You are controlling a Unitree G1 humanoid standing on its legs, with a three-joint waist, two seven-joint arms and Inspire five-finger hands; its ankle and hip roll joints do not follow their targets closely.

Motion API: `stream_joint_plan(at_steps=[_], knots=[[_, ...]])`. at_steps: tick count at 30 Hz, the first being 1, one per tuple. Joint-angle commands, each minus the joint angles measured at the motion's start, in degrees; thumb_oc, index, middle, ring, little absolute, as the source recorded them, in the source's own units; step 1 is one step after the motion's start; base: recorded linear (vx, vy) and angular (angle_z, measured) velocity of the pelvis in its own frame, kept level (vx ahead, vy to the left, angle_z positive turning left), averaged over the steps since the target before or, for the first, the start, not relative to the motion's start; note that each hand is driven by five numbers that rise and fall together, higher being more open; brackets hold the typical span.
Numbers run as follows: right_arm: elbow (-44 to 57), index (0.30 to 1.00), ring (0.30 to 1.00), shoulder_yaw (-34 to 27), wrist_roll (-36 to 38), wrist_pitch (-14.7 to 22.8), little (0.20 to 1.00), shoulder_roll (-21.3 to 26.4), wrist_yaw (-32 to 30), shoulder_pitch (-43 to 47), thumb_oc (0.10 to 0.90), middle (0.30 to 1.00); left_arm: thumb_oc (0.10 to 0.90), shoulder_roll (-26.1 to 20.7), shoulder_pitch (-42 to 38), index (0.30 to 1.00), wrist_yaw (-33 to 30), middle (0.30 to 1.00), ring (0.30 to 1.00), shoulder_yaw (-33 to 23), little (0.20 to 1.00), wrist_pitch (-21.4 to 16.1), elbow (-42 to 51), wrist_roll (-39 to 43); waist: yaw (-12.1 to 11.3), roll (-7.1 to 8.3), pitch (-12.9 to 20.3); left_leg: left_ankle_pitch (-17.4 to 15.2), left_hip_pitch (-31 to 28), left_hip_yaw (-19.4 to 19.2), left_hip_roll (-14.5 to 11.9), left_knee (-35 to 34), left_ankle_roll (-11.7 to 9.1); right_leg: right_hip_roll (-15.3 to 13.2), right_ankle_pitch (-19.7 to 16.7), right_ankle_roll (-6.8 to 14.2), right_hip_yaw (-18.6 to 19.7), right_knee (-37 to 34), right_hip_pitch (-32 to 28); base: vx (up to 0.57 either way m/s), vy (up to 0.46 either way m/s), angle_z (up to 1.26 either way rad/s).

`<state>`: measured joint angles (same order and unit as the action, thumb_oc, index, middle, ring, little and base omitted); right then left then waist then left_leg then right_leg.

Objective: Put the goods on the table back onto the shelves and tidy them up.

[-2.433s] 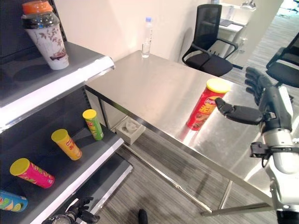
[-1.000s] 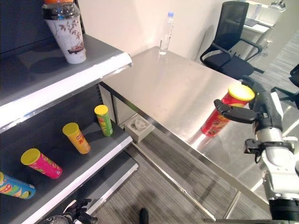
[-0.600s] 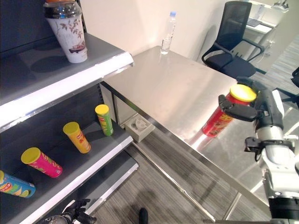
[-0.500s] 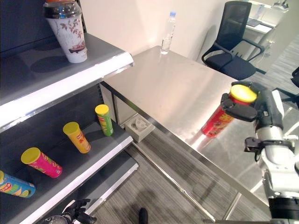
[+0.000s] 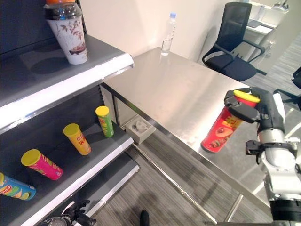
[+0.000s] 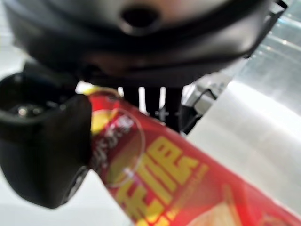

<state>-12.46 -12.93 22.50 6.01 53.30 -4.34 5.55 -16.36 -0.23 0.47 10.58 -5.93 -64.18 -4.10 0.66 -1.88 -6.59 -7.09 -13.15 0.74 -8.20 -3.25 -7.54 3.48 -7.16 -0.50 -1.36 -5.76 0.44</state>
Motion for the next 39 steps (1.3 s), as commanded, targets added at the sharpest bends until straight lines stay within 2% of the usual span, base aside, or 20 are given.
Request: stream_joint_plan(at_steps=[1, 6, 11, 16, 21, 22, 23, 24, 27, 30, 32, 33, 34, 36, 39], knots=[[4.83, 0.3, 0.3, -7.28, -2.46, 6.01, 0.3, 3.27, -4.88, 4.65, 0.4, 0.3, 0.8, -3.91, -3.86, 0.9, -1.76, 0.9, 0.9, 4.05, 0.9, -1.16, -1.36, -0.01, -2.26, 0.26, 6.59, 10.5, 2.33, -1.68, -6.63, -1.66, -6.21, -0.31, 12.63, 4.12, 1.57, 8.25, -1.25, 0.0, 0.0, 0.0], [10.81, 0.3, 0.3, -9.7, -6.6, 6.92, 0.3, 2.31, -6.42, 3.51, 0.4, 0.3, 0.8, -4.09, -4.38, 0.9, -2.41, 0.9, 0.9, 3.09, 0.9, -1.14, -1.49, -0.59, -2.08, 0.04, 6.52, 11.24, 2.64, -1.73, -6.64, -1.48, -6.26, -0.34, 12.25, 4.0, 1.91, 8.36, -0.82, -0.02, -0.007, -0.01], [24.14, 0.3, 0.3, -12.1, -17.79, 9.64, 0.3, -0.84, -10.71, 3.74, 0.4, 0.3, 0.8, -3.77, -5.55, 0.9, -4.18, 0.9, 0.9, 2.12, 0.9, -1.4, -1.74, -2.08, -1.48, -0.79, 6.15, 12.21, 3.25, -1.83, -6.88, -0.62, -6.29, 0.05, 12.32, 3.9, 2.72, 8.46, -0.47, -0.02, -0.027, -0.01], [28.98, 0.3, 0.3, -12.66, -22.18, 9.97, 0.3, -2.48, -12.26, 3.51, 0.4, 0.3, 0.8, -3.38, -5.83, 0.9, -4.69, 0.9, 0.9, 2.06, 0.9, -1.63, -1.92, -2.55, -1.24, -1.01, 5.76, 12.58, 3.72, -1.91, -7.04, -0.18, -6.17, 0.22, 12.11, 3.85, 3.22, 8.15, -0.24, 0.0, -0.023, -0.03], [33.47, 0.3, 0.3, -12.25, -25.08, 10.72, 0.3, -3.13, -13.28, 4.13, 0.4, 0.3, 0.8, -3.04, -7.02, 0.9, -5.02, 0.9, 0.9, 3.34, 0.9, -1.94, -2.02, -4.03, -0.68, -1.38, 3.87, 12.11, 5.45, -2.16, -7.18, 0.54, -5.88, 0.2, 11.98, 3.96, 3.89, 7.49, 0.51, -0.04, -0.002, -0.04], [34.35, 0.3, 0.3, -13.1, -26.72, 10.91, 0.3, -2.58, -14.81, 4.21, 0.4, 0.3, 0.8, -3.2, -7.93, 0.9, -5.24, 0.9, 0.9, 4.24, 0.9, -2.15, -1.46, -4.91, -0.57, -1.35, 2.23, 12.84, 7.69, -1.89, -6.91, 0.51, -5.81, -0.36, 11.53, 4.13, 3.55, 7.02, 1.73, -0.14, 0.011, -0.04], [34.34, 0.3, 0.3, -13.23, -26.81, 10.94, 0.3, -2.57, -14.91, 4.17, 0.4, 0.3, 0.8, -3.18, -8.09, 0.9, -5.25, 0.9, 0.9, 4.31, 0.9, -2.14, -1.49, -4.92, -0.47, -1.29, 2.37, 12.84, 8.16, -1.62, -6.81, 0.72, -5.78, -0.49, 11.55, 4.15, 3.35, 7.06, 1.99, -0.3, 0.007, -0.03], [34.21, 0.3, 0.3, -14.18, -28.65, 10.47, 0.3, -2.01, -16.96, 4.1, 0.4, 0.3, 0.8, -3.52, -9.22, 0.9, -5.72, 0.9, 0.9, 4.93, 0.9, -2.07, -0.76, -5.35, -0.37, -0.71, 0.87, 13.01, 11.28, -1.71, -6.19, 0.65, -5.36, -1.62, 11.07, 4.34, 2.31, 6.83, 3.58, -0.25, -0.021, 0.0], [34.61, 0.3, 0.3, -16.06, -31.63, 9.1, 0.3, -3.02, -19.02, 2.69, 0.4, 0.3, 0.8, -4.03, -9.94, 0.9, -5.92, 0.9, 0.9, 5.78, 0.9, -1.88, 1.14, -7.22, 0.6, 1.02, 0.43, 9.86, 14.04, -5.52, -4.77, 2.24, -3.19, -3.23, 9.99, 5.05, 0.64, 6.97, 5.93, -0.22, -0.031, 0.4], [34.66, 0.3, 0.3, -16.11, -31.64, 9.09, 0.3, -3.06, -19.01, 2.63, 0.4, 0.3, 0.8, -4.06, -9.93, 0.9, -5.92, 0.9, 0.9, 5.82, 0.9, -1.87, 1.15, -7.21, 0.53, 1.05, 0.53, 9.79, 14.18, -5.55, -4.76, 2.37, -3.18, -3.24, 9.99, 5.06, 0.69, 7.0, 6.05, -0.05, 0.002, 0.49], [34.27, 0.3, 0.3, -16.14, -34.05, 7.69, 0.3, -3.71, -18.36, 0.13, 0.4, 0.3, 0.8, -4.3, -10.91, 0.9, -5.4, 0.9, 0.9, 5.55, 0.9, -1.73, 1.75, -8.97, 1.94, 2.28, 0.81, 1.65, 9.46, -8.88, -2.65, 11.62, -0.78, -3.61, 8.07, 5.37, -0.26, 6.88, 6.8, -0.26, 0.072, 0.0], [34.39, 0.3, 0.3, -16.28, -34.06, 7.65, 0.3, -3.8, -18.33, 0.02, 0.4, 0.3, 0.8, -4.33, -10.94, 0.9, -5.4, 0.9, 0.9, 5.6, 0.9, -1.72, 1.77, -8.99, 1.82, 2.38, 0.65, 1.56, 9.71, -8.89, -2.62, 12.17, -0.72, -3.67, 7.81, 5.36, -0.2, 6.86, 6.81, -0.18, 0.118, -0.18], [33.75, 0.3, 0.3, -16.79, -33.98, 7.55, 0.3, -4.66, -18.24, -1.36, 0.4, 0.3, 0.8, -4.21, -11.61, 0.9, -5.59, 0.9, 0.9, 5.66, 0.9, -1.72, 1.63, -9.61, 2.87, 2.08, 1.75, 0.31, 6.02, -9.65, -1.98, 14.8, -0.55, -2.97, 7.05, 5.42, -0.87, 7.15, 7.61, -0.06, 0.052, -0.17], [33.5, 0.3, 0.3, -17.14, -33.88, 7.51, 0.3, -5.21, -18.41, -2.19, 0.4, 0.3, 0.8, -4.09, -11.97, 0.9, -5.81, 0.9, 0.9, 6.01, 0.9, -1.61, 1.67, -9.87, 2.97, 2.16, 1.93, 0.17, 4.7, -9.24, -1.43, 15.56, -0.52, -2.6, 6.29, 5.49, -0.81, 7.39, 8.06, -0.12, 0.101, -0.15], [32.58, 0.3, 0.3, -18.25, -33.76, 6.71, 0.3, -7.18, -18.94, -4.61, 0.4, 0.3, 0.8, -3.09, -13.49, 0.9, -5.62, 0.9, 0.9, 7.19, 0.9, -1.9, 2.34, -9.4, 5.05, 1.79, 3.77, -4.66, -0.38, -11.27, -1.14, 9.9, 0.06, -1.97, 3.94, 7.0, -1.64, 7.78, 10.21, -0.19, 0.155, 0.0]])
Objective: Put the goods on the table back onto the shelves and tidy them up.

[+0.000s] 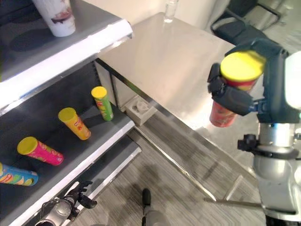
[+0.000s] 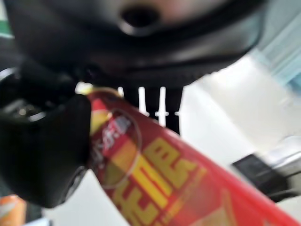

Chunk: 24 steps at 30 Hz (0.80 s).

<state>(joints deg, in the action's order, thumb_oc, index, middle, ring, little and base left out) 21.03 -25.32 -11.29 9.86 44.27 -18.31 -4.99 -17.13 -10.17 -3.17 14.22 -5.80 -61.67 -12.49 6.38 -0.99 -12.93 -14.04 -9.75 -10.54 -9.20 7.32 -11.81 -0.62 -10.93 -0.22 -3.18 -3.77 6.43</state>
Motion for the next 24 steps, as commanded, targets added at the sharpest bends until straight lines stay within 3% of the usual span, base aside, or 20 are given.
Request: stream_joint_plan(at_steps=[1, 4, 5, 7, 11, 13, 15, 16, 17, 20, 22, 24], knots=[[-0.78, 0.3, 0.3, -5.96, -0.01, 2.82, 0.3, 1.72, -4.96, 5.79, 0.4, 0.3, 0.8, -2.33, -3.63, 0.9, -2.0, 0.9, 0.9, 3.65, 0.9, -2.06, -0.28, -0.98, -0.9, 0.8, 10.14, 2.44, -4.24, -0.25, -0.17, -1.34, 4.39, 2.28, 7.64, 6.82, 0.3, 5.66, 4.11, -0.14, 0.134, 0.31], [-1.55, 0.3, 0.3, -5.42, -0.83, 2.62, 0.3, 0.1, -6.19, 5.63, 0.4, 0.3, 0.8, -1.94, -5.26, 0.9, -2.22, 0.9, 0.9, 4.82, 0.9, -1.79, -1.04, -1.36, -0.61, 1.14, 10.61, 0.36, -6.58, -1.25, 0.65, -6.0, 4.78, 2.13, 4.87, 8.46, 0.17, 4.78, 5.66, -0.28, 0.187, -0.05], [-1.6, 0.3, 0.3, -4.37, -1.52, 2.29, 0.3, -0.52, -6.58, 6.1, 0.4, 0.3, 0.8, -2.15, -5.16, 0.9, -2.39, 0.9, 0.9, 4.69, 0.9, -1.68, -2.03, -2.26, -0.9, 1.81, 9.69, -0.1, -7.17, -1.2, 2.73, -7.81, 6.01, 1.57, 1.91, 9.97, 0.57, 3.75, 7.43, -0.56, 0.292, -0.07], [-1.61, 0.3, 0.3, -3.72, -2.48, 2.13, 0.3, -1.0, -7.28, 6.77, 0.4, 0.3, 0.8, -2.19, -4.98, 0.9, -3.02, 0.9, 0.9, 3.93, 0.9, -1.52, -3.36, -2.34, -1.25, 2.82, 7.69, -0.21, -7.0, -0.38, 5.07, -8.77, 7.43, 0.68, -0.63, 11.51, 1.01, 2.96, 9.53, -0.46, 0.183, 0.02], [-2.31, 0.3, 0.3, -3.03, -4.45, 0.24, 0.3, -3.39, -8.73, 5.41, 0.4, 0.3, 0.8, -2.59, -2.3, 0.9, -3.34, 0.9, 0.9, 2.01, 0.9, -1.67, -5.4, -4.09, -2.29, 5.01, 3.86, 1.65, -8.17, 0.01, 9.61, -11.43, 10.06, -1.52, -3.79, 14.01, 0.59, 3.15, 11.9, -0.39, 0.157, -0.15], [-2.11, 0.3, 0.3, -0.83, -4.49, -0.29, 0.3, -4.78, -8.35, 4.84, 0.4, 0.3, 0.8, -3.27, -1.67, 0.9, -3.22, 0.9, 0.9, 1.22, 0.9, -1.85, -3.66, -3.49, -3.52, 4.66, 2.19, 4.25, -6.78, -1.27, 10.12, -12.24, 10.83, -2.63, -0.57, 13.7, -3.14, 7.5, 11.5, -0.48, 0.075, -0.29], [-2.08, 0.3, 0.3, -0.22, -4.26, -0.56, 0.3, -5.82, -7.77, 4.28, 0.4, 0.3, 0.8, -3.41, -1.7, 0.9, -3.14, 0.9, 0.9, 1.12, 0.9, -1.87, -2.74, -2.82, -4.33, 4.23, 2.53, 6.33, -3.94, -1.37, 9.98, -12.25, 11.32, -3.87, 3.52, 12.3, -3.66, 12.73, 9.36, -0.32, 0.002, -0.5], [-1.98, 0.3, 0.3, -0.29, -4.25, -0.59, 0.3, -5.91, -7.73, 4.2, 0.4, 0.3, 0.8, -3.46, -1.67, 0.9, -3.13, 0.9, 0.9, 1.16, 0.9, -1.84, -2.69, -2.8, -4.3, 4.54, 2.61, 6.65, -3.71, -1.32, 10.22, -12.27, 11.29, -4.15, 3.51, 12.17, -3.63, 13.03, 9.72, -0.36, -0.012, -0.07], [-1.79, 0.3, 0.3, -0.56, -4.35, -0.77, 0.3, -6.6, -7.52, 4.24, 0.4, 0.3, 0.8, -3.5, -0.9, 0.9, -2.82, 0.9, 0.9, 1.36, 0.9, -1.94, -2.03, -2.78, -5.05, 3.74, 3.21, 8.07, -1.29, -0.97, 9.13, -12.27, 12.0, -4.22, 7.92, 11.06, -0.77, 19.75, 7.76, -0.35, -0.037, 0.07], [-1.82, 0.3, 0.3, -0.5, -4.39, -0.82, 0.3, -7.7, -6.8, 4.61, 0.4, 0.3, 0.8, -3.32, -0.05, 0.9, -2.37, 0.9, 0.9, 1.83, 0.9, -1.81, -1.51, -2.45, -6.51, 2.94, 4.95, 9.56, 2.05, -0.25, 7.67, -12.04, 12.8, -5.06, 13.4, 10.06, 4.71, 26.98, 3.74, -0.34, -0.083, 0.22], [-1.87, 0.3, 0.3, 0.04, -4.66, -0.84, 0.3, -8.34, -6.38, 4.54, 0.4, 0.3, 0.8, -3.39, 0.62, 0.9, -2.38, 0.9, 0.9, 2.03, 0.9, -1.72, -0.67, -2.14, -7.63, 3.11, 5.95, 10.57, 4.19, 0.38, 7.5, -11.75, 12.89, -6.14, 13.61, 9.88, 7.56, 29.51, 0.81, -0.25, -0.147, 0.06], [-1.63, 0.3, 0.3, -0.04, -4.29, -0.55, 0.3, -9.07, -6.02, 4.5, 0.4, 0.3, 0.8, -4.31, 1.81, 0.9, -2.35, 0.9, 0.9, 1.63, 0.9, -1.67, 1.0, -1.41, -8.74, 3.9, 7.32, 12.61, 7.05, 0.96, 7.54, -11.29, 12.77, -5.97, 11.24, 10.45, 11.3, 27.84, -2.64, -0.22, -0.217, 0.04]])
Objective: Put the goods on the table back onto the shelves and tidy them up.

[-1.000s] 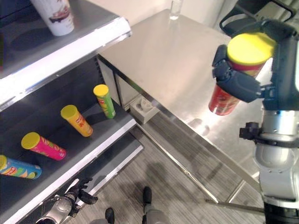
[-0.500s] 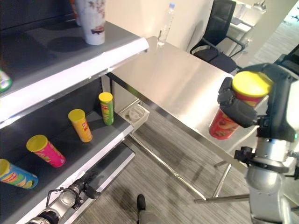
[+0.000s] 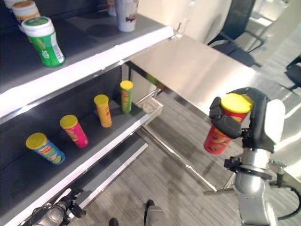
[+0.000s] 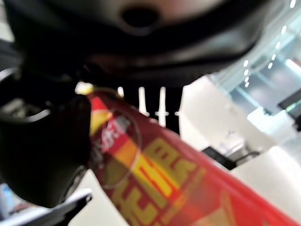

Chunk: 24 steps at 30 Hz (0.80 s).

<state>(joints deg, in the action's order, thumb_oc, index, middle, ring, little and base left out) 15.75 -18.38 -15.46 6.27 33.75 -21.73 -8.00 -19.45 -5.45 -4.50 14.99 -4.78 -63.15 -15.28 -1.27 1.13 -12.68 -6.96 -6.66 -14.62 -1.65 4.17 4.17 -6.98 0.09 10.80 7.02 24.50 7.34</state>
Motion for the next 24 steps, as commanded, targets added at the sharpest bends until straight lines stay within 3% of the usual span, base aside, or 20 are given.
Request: stream_joint_plan(at_steps=[1, 2, 5, 9, 12, 13, 16, 17, 18, 19, 21, 22, 23, 24], knots=[[4.16, 0.3, 0.3, -6.53, 0.72, 3.38, 0.3, 1.1, -0.98, 6.89, 0.4, 0.3, 0.8, -2.25, -2.85, 0.9, -0.73, 0.9, 0.9, -0.11, 0.9, -2.69, 2.4, 2.18, -1.76, 2.62, 8.6, 6.64, 5.65, 5.87, -0.1, -8.29, -3.61, 2.3, 5.6, -0.77, 4.0, -5.91, -6.93, -0.13, -0.188, 0.12], [4.22, 0.3, 0.3, -6.51, 0.78, 3.38, 0.3, 1.03, -0.9, 6.83, 0.4, 0.3, 0.8, -2.32, -2.78, 0.9, -0.72, 0.9, 0.9, -0.13, 0.9, -2.73, 2.37, 2.19, -1.72, 2.73, 8.74, 6.56, 5.57, 5.86, -0.04, -8.32, -3.66, 2.19, 5.58, -0.8, 4.0, -6.51, -7.28, -0.1, -0.169, 0.19], [4.89, 0.3, 0.3, -4.28, 6.74, 5.75, 0.3, -0.78, 1.87, 7.3, 0.4, 0.3, 0.8, -2.86, -2.56, 0.9, -1.65, 0.9, 0.9, -1.54, 0.9, -2.43, 2.46, 3.81, -3.38, 3.33, 8.52, 9.9, 10.05, 6.5, -1.51, -7.96, -4.83, 5.65, 9.77, -1.92, 5.41, -13.86, -9.26, -0.21, -0.156, 0.08], [5.55, 0.3, 0.3, 0.08, 10.62, 7.84, 0.3, -1.71, 4.88, 7.88, 0.4, 0.3, 0.8, -1.62, -1.56, 0.9, -1.84, 0.9, 0.9, -1.76, 0.9, -2.04, 1.32, 4.53, -4.84, 2.69, 6.05, 13.59, 15.65, 8.11, -3.33, -7.47, -6.58, 8.63, 8.92, -3.97, 5.23, -16.96, -8.64, -0.33, -0.132, 0.22], [6.54, 0.3, 0.3, 2.18, 12.16, 8.95, 0.3, -1.78, 7.11, 7.81, 0.4, 0.3, 0.8, -0.94, 0.67, 0.9, -1.97, 0.9, 0.9, -3.28, 0.9, -2.03, -0.33, 4.5, -4.88, 2.33, 4.79, 12.27, 17.72, 9.92, -2.92, -6.09, -6.98, 9.08, 8.38, -4.32, 3.89, -16.79, -7.43, -0.32, -0.017, -0.01], [7.19, 0.3, 0.3, 4.58, 13.92, 9.53, 0.3, -2.6, 8.93, 6.38, 0.4, 0.3, 0.8, -0.25, 1.99, 0.9, -2.63, 0.9, 0.9, -6.07, 0.9, -1.82, -2.84, 6.63, -4.43, 2.43, 4.07, 9.92, 17.73, 9.09, -2.59, -2.9, -6.85, 8.03, 7.51, -4.23, 1.83, -17.04, -6.46, -0.32, 0.056, 0.42], [8.88, 0.3, 0.3, 7.29, 14.85, 9.86, 0.3, -3.15, 11.23, 4.69, 0.4, 0.3, 0.8, 0.48, 2.35, 0.9, -3.26, 0.9, 0.9, -8.57, 0.9, -1.84, -4.6, 8.65, -3.42, 2.28, 4.34, 8.46, 15.98, 6.92, -4.01, -0.06, -7.16, 6.98, 5.87, -4.04, -0.8, -17.51, -5.14, -0.28, 0.082, 0.92], [10.88, 0.3, 0.3, 9.08, 13.88, 9.99, 0.3, -2.81, 12.68, 3.19, 0.4, 0.3, 0.8, 0.92, 2.2, 0.9, -4.07, 0.9, 0.9, -10.07, 0.9, -1.82, -5.65, 9.37, -2.21, 2.36, 4.84, 6.65, 13.24, 4.46, -6.09, 1.73, -7.42, 5.52, 5.02, -3.82, -3.27, -18.77, -4.67, -0.27, 0.193, 1.06], [12.48, 0.3, 0.3, 10.18, 13.06, 10.84, 0.3, -2.63, 13.5, 1.93, 0.4, 0.3, 0.8, 1.71, 2.71, 0.9, -4.82, 0.9, 0.9, -10.51, 0.9, -1.98, -6.86, 8.51, -1.04, 2.46, 5.54, 5.55, 9.56, 2.11, -9.77, 2.68, -7.91, 3.71, 4.16, -3.55, -5.62, -20.26, -3.92, -0.29, 0.257, 0.33], [12.92, 0.3, 0.3, 10.76, 13.24, 11.18, 0.3, -2.44, 14.12, 0.95, 0.4, 0.3, 0.8, 1.4, 3.13, 0.9, -5.31, 0.9, 0.9, -10.69, 0.9, -1.77, -7.02, 7.75, -0.73, 2.41, 5.82, 5.24, 7.95, 1.77, -11.57, 2.86, -8.24, 2.91, 4.12, -3.36, -6.4, -20.89, -3.86, -0.19, 0.255, 0.53], [13.5, 0.3, 0.3, 12.5, 13.19, 11.7, 0.3, -1.59, 15.07, -0.34, 0.4, 0.3, 0.8, 0.57, 3.98, 0.9, -6.46, 0.9, 0.9, -11.46, 0.9, -1.65, -7.08, 6.7, -0.28, 2.03, 6.52, 6.11, 5.75, 2.61, -15.31, 2.62, -9.28, 1.34, 3.48, -2.93, -7.22, -21.71, -3.61, -0.09, 0.207, 0.53], [13.48, 0.3, 0.3, 12.54, 13.19, 11.72, 0.3, -1.58, 15.06, -0.29, 0.4, 0.3, 0.8, 0.57, 4.0, 0.9, -6.48, 0.9, 0.9, -11.51, 0.9, -1.65, -7.06, 6.69, -0.2, 2.06, 6.59, 6.43, 5.9, 2.67, -15.3, 2.45, -9.3, 1.35, 3.25, -2.99, -7.26, -21.8, -3.48, -0.15, 0.295, 0.31], [13.34, 0.3, 0.3, 13.97, 13.35, 11.89, 0.3, -1.28, 15.36, -0.92, 0.4, 0.3, 0.8, 0.11, 4.21, 0.9, -6.94, 0.9, 0.9, -11.52, 0.9, -1.68, -6.61, 5.75, 0.06, 1.52, 6.83, 9.04, 4.77, 4.64, -17.99, 1.8, -10.44, 0.14, 2.64, -2.41, -7.31, -22.16, -2.48, -0.11, 0.185, 0.3], [13.26, 0.3, 0.3, 14.06, 13.33, 11.94, 0.3, -1.23, 15.33, -0.87, 0.4, 0.3, 0.8, 0.14, 4.28, 0.9, -6.95, 0.9, 0.9, -11.58, 0.9, -1.67, -6.58, 5.71, 0.32, 1.36, 6.85, 9.21, 4.73, 4.87, -18.16, 1.56, -10.58, 0.31, 2.65, -2.5, -7.58, -22.23, -2.62, -0.23, 0.459, 0.38]])
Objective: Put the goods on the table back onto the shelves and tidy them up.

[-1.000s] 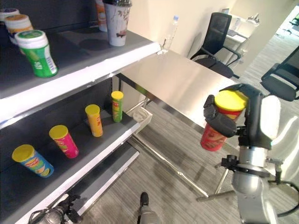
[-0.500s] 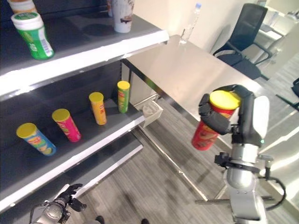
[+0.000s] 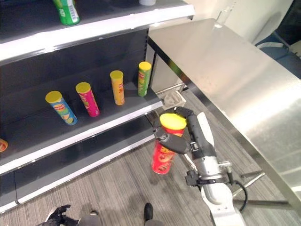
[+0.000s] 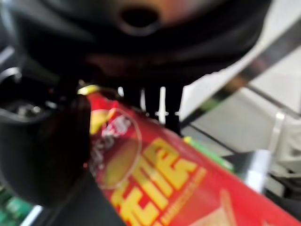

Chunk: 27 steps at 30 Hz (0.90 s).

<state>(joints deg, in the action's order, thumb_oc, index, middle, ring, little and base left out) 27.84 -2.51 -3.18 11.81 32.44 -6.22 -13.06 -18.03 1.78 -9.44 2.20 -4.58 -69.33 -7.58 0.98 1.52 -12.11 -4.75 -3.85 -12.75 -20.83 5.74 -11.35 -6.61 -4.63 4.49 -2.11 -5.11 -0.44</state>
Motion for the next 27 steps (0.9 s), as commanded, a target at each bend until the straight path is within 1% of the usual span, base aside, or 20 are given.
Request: stream_joint_plan(at_steps=[1, 4, 6, 7, 8, 9, 10, 13, 14, 16, 17, 18, 19, 20, 21, 22, 23, 24, 26, 27], knots=[[1.11, 0.3, 0.3, -0.54, 0.33, 6.47, 0.3, 0.6, -0.22, 4.37, 0.4, 0.3, 0.8, -2.03, -3.2, 0.9, -2.64, 0.9, 0.9, 2.33, 0.9, -1.77, 0.02, -4.34, -1.65, 0.14, 6.22, 8.73, 0.57, 6.02, -0.97, -1.56, 3.51, -0.91, 6.46, 4.67, 2.04, 6.64, 6.13, -0.19, 0.406, 0.39], [0.88, 0.3, 0.3, 0.08, 0.44, 6.46, 0.3, 1.25, -0.74, 5.37, 0.4, 0.3, 0.8, -2.84, -3.6, 0.9, -2.94, 0.9, 0.9, 3.44, 0.9, -2.01, 1.45, -5.13, -1.35, -1.05, 5.69, 9.12, 1.64, 8.74, -1.03, -1.46, 2.28, -2.23, 5.12, 5.55, 2.86, 5.61, 6.87, -0.21, 0.408, 0.33], [-0.2, 0.3, 0.3, -0.98, -0.49, 5.9, 0.3, 1.61, -1.38, 5.56, 0.4, 0.3, 0.8, -2.7, -4.8, 0.9, -2.7, 0.9, 0.9, 5.11, 0.9, -2.12, 1.35, -7.08, 0.38, -2.23, 5.55, 4.84, 0.75, 5.55, -1.07, -3.41, 0.6, -5.51, 2.56, 7.54, 2.3, 3.7, 8.28, -0.33, 0.699, 0.36], [-1.67, 0.3, 0.3, -2.21, -3.89, 3.83, 0.3, 0.37, -3.61, 5.4, 0.4, 0.3, 0.8, -2.56, -7.25, 0.9, -1.94, 0.9, 0.9, 8.54, 0.9, -2.28, 2.49, -9.03, 1.62, -3.15, 5.27, 0.95, 1.17, 1.08, 1.41, -4.23, 0.14, -10.15, -2.64, 9.64, 0.99, 0.83, 9.23, -0.36, 0.789, 0.47], [-1.65, 0.3, 0.3, -2.23, -3.91, 3.82, 0.3, 0.32, -3.63, 5.42, 0.4, 0.3, 0.8, -2.58, -7.31, 0.9, -1.95, 0.9, 0.9, 8.55, 0.9, -2.28, 2.47, -9.04, 1.63, -2.9, 5.35, 1.22, 1.41, 1.11, 1.71, -4.29, 0.25, -10.41, -2.91, 9.68, 1.09, 0.74, 9.47, -0.31, 0.722, 0.66], [-1.76, 0.3, 0.3, -2.33, -5.0, 3.37, 0.3, -0.37, -4.28, 5.52, 0.4, 0.3, 0.8, -2.55, -7.89, 0.9, -1.91, 0.9, 0.9, 9.28, 0.9, -2.42, 2.94, -9.07, 1.85, -2.71, 5.17, -0.11, 1.55, 0.65, 3.26, -4.1, 0.76, -11.73, -4.78, 10.05, 1.11, 0.57, 10.05, -0.24, 0.445, 0.24], [-2.55, 0.3, 0.3, -1.42, -6.32, 2.17, 0.3, -1.9, -5.38, 6.48, 0.4, 0.3, 0.8, -2.94, -8.83, 0.9, -2.14, 0.9, 0.9, 9.31, 0.9, -2.16, 2.85, -8.28, 2.25, -1.9, 4.28, -0.98, 1.68, -0.4, 6.52, -5.18, 2.33, -13.57, -8.68, 10.45, 1.64, 0.48, 12.49, -0.24, 0.445, -0.07], [-3.52, 0.3, 0.3, 1.4, -6.38, 1.49, 0.3, -3.17, -6.22, 9.13, 0.4, 0.3, 0.8, -4.17, -9.19, 0.9, -2.91, 0.9, 0.9, 7.46, 0.9, -1.64, 2.55, -6.2, 1.95, -0.83, 2.52, -0.35, 1.39, -2.54, 9.3, -6.88, 3.94, -13.75, -12.14, 10.31, 0.55, 1.25, 15.76, -0.27, 0.362, -0.22], [-3.49, 0.3, 0.3, 2.14, -6.39, 1.34, 0.3, -3.33, -6.44, 9.56, 0.4, 0.3, 0.8, -4.78, -9.18, 0.9, -3.13, 0.9, 0.9, 6.5, 0.9, -1.4, 2.71, -5.19, 1.74, -0.88, 2.03, -0.3, 1.47, -3.09, 9.98, -7.17, 4.65, -12.49, -10.47, 10.0, -0.09, 2.11, 15.5, -0.27, 0.354, -0.13], [-2.8, 0.3, 0.3, 1.41, -6.98, 1.49, 0.3, -3.03, -6.78, 8.84, 0.4, 0.3, 0.8, -4.93, -9.31, 0.9, -3.01, 0.9, 0.9, 6.1, 0.9, -1.55, 2.72, -4.34, 2.32, -0.3, 1.43, -0.17, 2.57, -2.24, 12.11, -7.14, 6.33, -8.44, -6.88, 9.11, 5.04, 6.39, 15.11, -0.17, 0.297, -0.25], [-2.76, 0.3, 0.3, 1.38, -6.97, 1.48, 0.3, -3.05, -6.77, 8.83, 0.4, 0.3, 0.8, -4.94, -9.34, 0.9, -3.01, 0.9, 0.9, 6.1, 0.9, -1.54, 2.73, -4.33, 2.23, -0.15, 1.46, 0.01, 2.71, -2.34, 12.23, -7.12, 6.34, -8.51, -6.94, 9.07, 5.24, 6.56, 15.42, -0.15, 0.339, -0.06], [-2.07, 0.3, 0.3, 0.33, -7.74, 1.57, 0.3, -2.51, -6.81, 8.01, 0.4, 0.3, 0.8, -4.45, -9.27, 0.9, -2.21, 0.9, 0.9, 7.27, 0.9, -1.69, 2.62, -4.92, 1.94, -0.09, 1.73, -0.1, 3.58, -1.3, 13.32, -7.07, 7.98, -3.15, -0.84, 7.76, 8.69, 9.83, 13.34, -0.11, 0.219, 0.13], [-2.03, 0.3, 0.3, 0.27, -7.74, 1.56, 0.3, -2.53, -6.8, 7.98, 0.4, 0.3, 0.8, -4.45, -9.31, 0.9, -2.22, 0.9, 0.9, 7.3, 0.9, -1.7, 2.61, -4.92, 1.8, 0.02, 1.83, 0.14, 3.76, -1.42, 13.38, -7.12, 7.96, -3.15, -0.89, 7.7, 8.87, 10.05, 13.72, -0.17, 0.36, 0.12], [-2.31, 0.3, 0.3, 0.46, -8.28, 1.57, 0.3, -2.06, -6.38, 6.87, 0.4, 0.3, 0.8, -4.04, -8.66, 0.9, -1.26, 0.9, 0.9, 9.46, 0.9, -1.69, 2.92, -6.87, 1.3, 0.33, 2.39, 0.53, 4.54, -1.63, 14.25, -7.97, 9.09, 1.24, 4.17, 6.43, 8.9, 12.37, 11.03, -0.1, 0.126, 0.2], [-2.3, 0.3, 0.3, 0.44, -8.28, 1.59, 0.3, -2.09, -6.38, 6.83, 0.4, 0.3, 0.8, -4.07, -8.64, 0.9, -1.27, 0.9, 0.9, 9.48, 0.9, -1.67, 2.94, -6.87, 1.22, 0.41, 2.56, 0.84, 4.78, -1.71, 14.28, -8.06, 9.06, 1.25, 3.99, 6.37, 8.98, 12.41, 11.36, -0.13, 0.194, 0.16], [-2.41, 0.3, 0.3, 0.56, -8.55, 1.62, 0.3, -1.96, -5.99, 6.01, 0.4, 0.3, 0.8, -3.95, -8.38, 0.9, -0.72, 0.9, 0.9, 10.66, 0.9, -1.78, 3.77, -7.65, 0.97, 0.65, 2.8, 1.05, 5.5, -1.62, 14.98, -8.2, 9.61, 3.53, 6.11, 5.73, 9.19, 13.38, 10.28, -0.12, 0.132, 0.05], [-3.6, 0.3, 0.3, 1.66, -8.71, 1.53, 0.3, -1.39, -5.18, 5.0, 0.4, 0.3, 0.8, -4.05, -8.45, 0.9, 0.05, 0.9, 0.9, 11.27, 0.9, -1.93, 6.07, -7.56, 0.24, 1.21, 3.15, 0.98, 6.76, -0.68, 16.33, -8.2, 10.29, 7.9, 9.03, 5.15, 10.9, 15.36, 9.12, -0.12, 0.164, -0.09], [-3.31, 0.3, 0.3, 2.16, -8.57, 1.63, 0.3, -1.43, -4.82, 4.56, 0.4, 0.3, 0.8, -3.97, -8.78, 0.9, 0.25, 0.9, 0.9, 11.32, 0.9, -1.93, 7.44, -6.55, -0.2, 1.76, 3.41, 0.73, 7.58, 0.19, 17.29, -7.86, 10.65, 9.5, 9.73, 4.38, 11.76, 15.34, 8.86, -0.05, 0.109, 0.03], [-3.6, 0.3, 0.3, 1.7, -8.51, 1.58, 0.3, -1.52, -4.73, 3.2, 0.4, 0.3, 0.8, -3.89, -8.99, 0.9, 0.54, 0.9, 0.9, 11.38, 0.9, -2.31, 8.08, -6.33, -0.83, 2.27, 3.64, 0.39, 7.9, 1.43, 18.32, -7.01, 10.82, 9.69, 9.96, 3.67, 12.24, 14.94, 8.45, 0.05, 0.033, 0.23], [-3.97, 0.3, 0.3, 2.97, -6.68, 1.67, 0.3, -1.31, -3.34, 3.46, 0.4, 0.3, 0.8, -3.0, -10.31, 0.9, -0.11, 0.9, 0.9, 11.06, 0.9, -2.57, 7.96, -4.66, -0.63, 2.45, 3.64, -0.27, 7.18, 2.68, 19.59, -6.5, 10.52, 11.57, 9.55, 3.46, 13.51, 14.59, 8.46, 0.07, 0.054, 0.3]])
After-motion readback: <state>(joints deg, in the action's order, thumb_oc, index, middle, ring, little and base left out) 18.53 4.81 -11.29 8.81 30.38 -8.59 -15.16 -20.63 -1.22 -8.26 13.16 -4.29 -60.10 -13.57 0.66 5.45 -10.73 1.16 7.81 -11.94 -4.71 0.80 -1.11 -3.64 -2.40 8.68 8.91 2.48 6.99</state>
